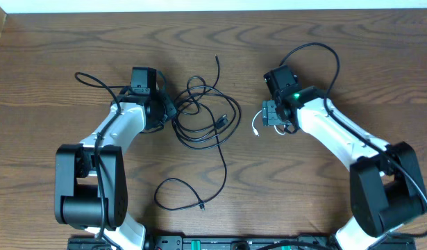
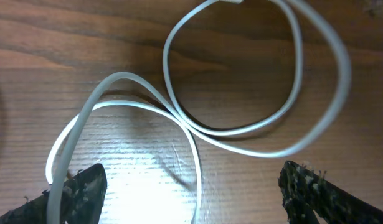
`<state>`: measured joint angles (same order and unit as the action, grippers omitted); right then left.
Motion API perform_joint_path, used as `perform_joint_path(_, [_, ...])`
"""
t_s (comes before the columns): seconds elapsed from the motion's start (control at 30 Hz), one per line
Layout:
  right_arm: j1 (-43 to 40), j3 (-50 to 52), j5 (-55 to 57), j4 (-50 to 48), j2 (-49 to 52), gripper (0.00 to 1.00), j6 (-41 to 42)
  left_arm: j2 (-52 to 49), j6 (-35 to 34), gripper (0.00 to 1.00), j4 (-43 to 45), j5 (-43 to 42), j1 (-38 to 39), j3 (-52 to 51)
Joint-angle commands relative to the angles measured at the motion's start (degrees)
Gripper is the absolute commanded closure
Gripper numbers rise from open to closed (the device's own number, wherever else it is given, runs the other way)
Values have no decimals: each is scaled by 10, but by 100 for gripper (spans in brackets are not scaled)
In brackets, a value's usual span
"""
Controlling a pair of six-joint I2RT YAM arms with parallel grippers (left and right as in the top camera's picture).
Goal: Untangle cables
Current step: 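Carry the white cable far right and drop it at the table edge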
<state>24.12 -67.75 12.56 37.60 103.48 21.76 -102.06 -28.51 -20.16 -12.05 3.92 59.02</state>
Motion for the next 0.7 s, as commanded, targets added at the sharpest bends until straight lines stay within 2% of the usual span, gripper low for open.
perform_joint_path(0.0, [-2,0,13,-8,30,15,-44,-4,3,67,-1,5,1,0])
perform_joint_path(0.03, [-7,0,12,-15,52,14,-47,-4,3,67,-1,5,1,0])
perform_joint_path(0.17, [-27,0,-6,-22,90,24,-47,-4,3,67,-1,5,1,0])
perform_joint_path(0.3, [-50,0,-35,-20,118,41,-47,-4,3,67,-1,5,1,0])
perform_joint_path(0.33, [-56,0,-37,-18,122,48,-47,-4,3,67,-1,5,1,0])
perform_joint_path(0.37, [-62,0,-37,-18,127,61,-47,-4,3,67,-1,5,1,0])
perform_joint_path(0.47, [-86,0,-37,-7,129,88,-47,-4,3,67,-1,5,1,0])
perform_joint_path(0.5, [-95,0,-37,-4,129,92,-47,-4,3,67,-1,5,1,0])
perform_joint_path(0.67, [-168,0,-37,6,129,98,-47,-4,3,67,-1,5,1,0])
